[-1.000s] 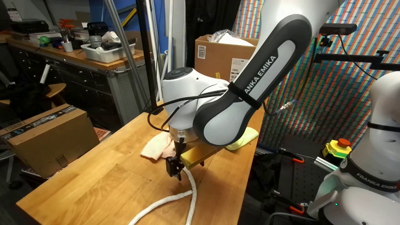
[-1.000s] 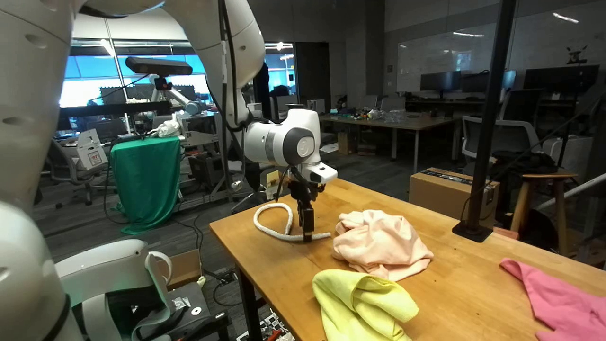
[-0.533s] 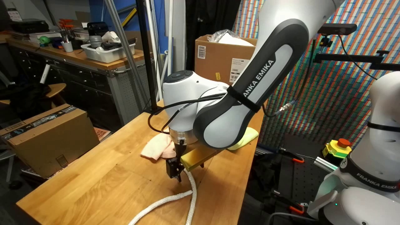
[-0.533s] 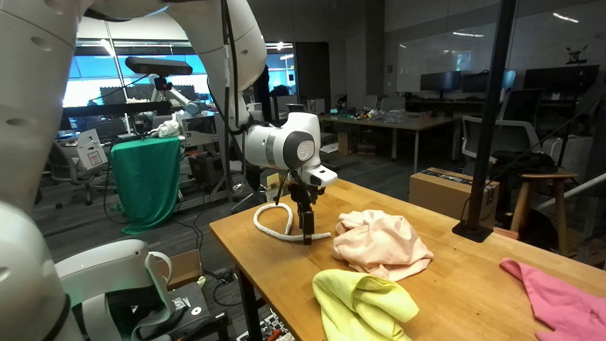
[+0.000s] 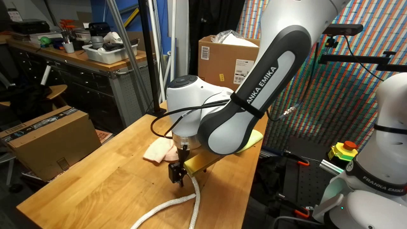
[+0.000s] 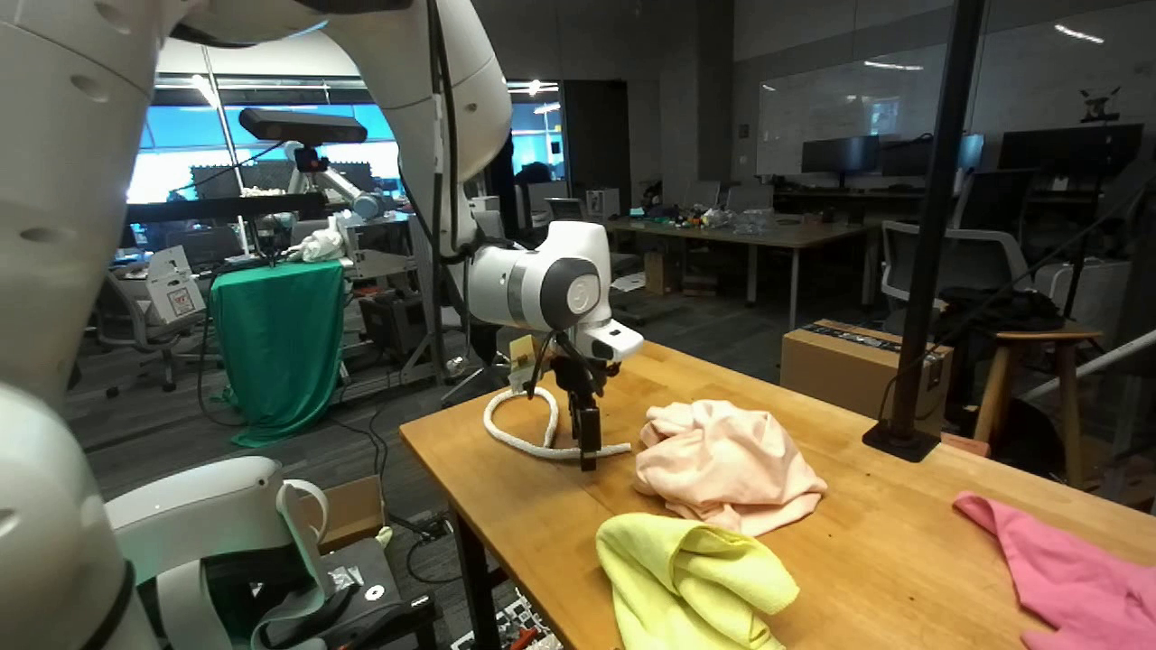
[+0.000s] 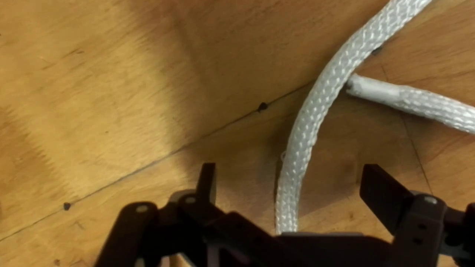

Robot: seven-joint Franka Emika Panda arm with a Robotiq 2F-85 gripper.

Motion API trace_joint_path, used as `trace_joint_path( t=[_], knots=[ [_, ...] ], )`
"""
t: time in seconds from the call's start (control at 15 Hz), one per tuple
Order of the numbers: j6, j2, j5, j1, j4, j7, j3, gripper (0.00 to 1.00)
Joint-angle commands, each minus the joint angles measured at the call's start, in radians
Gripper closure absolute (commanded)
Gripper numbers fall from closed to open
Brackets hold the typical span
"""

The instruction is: Separate the objects on the table.

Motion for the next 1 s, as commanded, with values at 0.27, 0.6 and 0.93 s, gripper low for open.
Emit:
trace_joint_path(
  t=[0.27,0.6,0.93],
  knots=[
    [0.058,0.012,-0.042,0.035,-0.014,0.023,-0.033,0.00],
    [0.073,0.011,-0.076,0.051,-0.022,0.038,-0.050,0.25],
    [0.099,0.000,-0.102,0.070,-0.027,0.058,-0.064,0.64]
  ],
)
